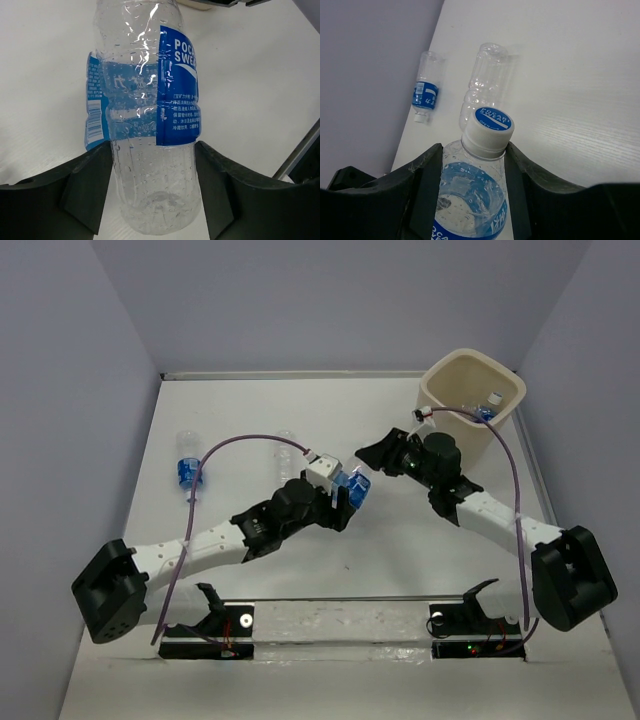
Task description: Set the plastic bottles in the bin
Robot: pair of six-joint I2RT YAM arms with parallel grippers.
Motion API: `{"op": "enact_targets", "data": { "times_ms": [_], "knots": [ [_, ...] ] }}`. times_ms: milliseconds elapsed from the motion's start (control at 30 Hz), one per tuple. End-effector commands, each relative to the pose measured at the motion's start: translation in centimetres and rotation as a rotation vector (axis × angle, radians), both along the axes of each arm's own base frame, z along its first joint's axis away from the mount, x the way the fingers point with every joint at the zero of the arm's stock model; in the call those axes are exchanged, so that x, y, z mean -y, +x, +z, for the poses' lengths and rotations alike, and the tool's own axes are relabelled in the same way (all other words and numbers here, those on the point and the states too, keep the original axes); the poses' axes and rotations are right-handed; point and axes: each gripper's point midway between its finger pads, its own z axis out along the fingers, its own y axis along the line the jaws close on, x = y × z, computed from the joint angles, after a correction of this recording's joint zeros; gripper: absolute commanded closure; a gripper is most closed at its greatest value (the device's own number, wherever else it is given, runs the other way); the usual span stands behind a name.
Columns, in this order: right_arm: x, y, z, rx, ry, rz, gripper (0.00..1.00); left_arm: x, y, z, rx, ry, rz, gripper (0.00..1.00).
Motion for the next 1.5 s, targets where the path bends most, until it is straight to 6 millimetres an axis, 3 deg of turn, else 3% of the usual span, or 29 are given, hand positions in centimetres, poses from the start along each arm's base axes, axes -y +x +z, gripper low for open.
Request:
{"op": "enact_targets", "data": {
  "times_ms": [0, 333, 467, 567, 633, 700, 767, 800, 867, 1000, 1100, 1233, 1333, 1367, 1467],
  "knots": [
    [0.3, 0.9, 8.0, 0.224, 0.046, -0.03, 0.98, 0.0, 0.1, 3.7, 0.046, -0.085, 0.021, 0.18],
    [2.2, 3.1, 17.7, 0.4, 0.066, -0.108, 1.0, -4.2, -0.1, 12.0, 0.174, -0.256, 0.151, 0.06],
    [4.8, 4.0, 21.1, 0.461, 0.044, -0.182, 1.0, -6.1, -0.7, 15.7, 0.228, -0.352, 0.185, 0.02],
    [7.2, 4.4, 23.1, 0.494, 0.017, -0.249, 1.0, -6.6, -1.0, 16.9, 0.247, -0.378, 0.184, 0.02],
    [9.3, 4.3, 25.2, 0.54, -0.024, -0.32, 1.0, -6.6, -1.0, 16.7, 0.242, -0.364, 0.188, 0.01],
    [12.4, 4.0, 27.6, 0.594, -0.07, -0.463, 1.0, -6.6, -0.6, 15.6, 0.222, -0.332, 0.207, 0.01],
    [15.3, 4.1, 28.9, 0.64, -0.185, -0.602, 1.0, -7.0, 0.0, 14.1, 0.193, -0.296, 0.255, 0.01],
    [18.3, 4.4, 29.9, 0.656, -0.271, -0.74, 1.0, -6.9, 0.3, 12.8, 0.168, -0.267, 0.273, 0.01],
    [21.1, 4.2, 31.2, 0.665, -0.34, -0.87, 1.0, -7.9, 1.1, 11.4, 0.146, -0.232, 0.356, 0.01],
    [27.0, 4.3, 30.4, 0.588, -0.487, -1.15, 1.0, -9.8, 2.7, 8.1, 0.072, -0.161, 0.519, 0.01],
    [29.2, 5.4, 28.9, 0.559, -0.598, -1.236, 1.0, -12.2, 4.1, 5.4, 0.018, -0.112, 0.645, 0.01],
    [29.2, 7.8, 25.3, 0.492, -0.7, -1.224, 1.0, -15.1, 5.6, 2.0, -0.048, -0.066, 0.751, 0.01],
    [29.2, 9.3, 22.8, 0.447, -0.744, -1.22, 0.97, -16.2, 6.3, -0.1, -0.086, -0.036, 0.788, 0.01],
    [29.0, 9.6, 21.9, 0.436, -0.757, -1.204, 0.68, -16.3, 6.5, -0.8, -0.099, -0.017, 0.797, 0.01],
    [28.2, 10.0, 20.8, 0.412, -0.725, -1.153, 0.15, -16.6, 6.9, -2.0, -0.12, 0.004, 0.794, 0.01]
  ]
}}
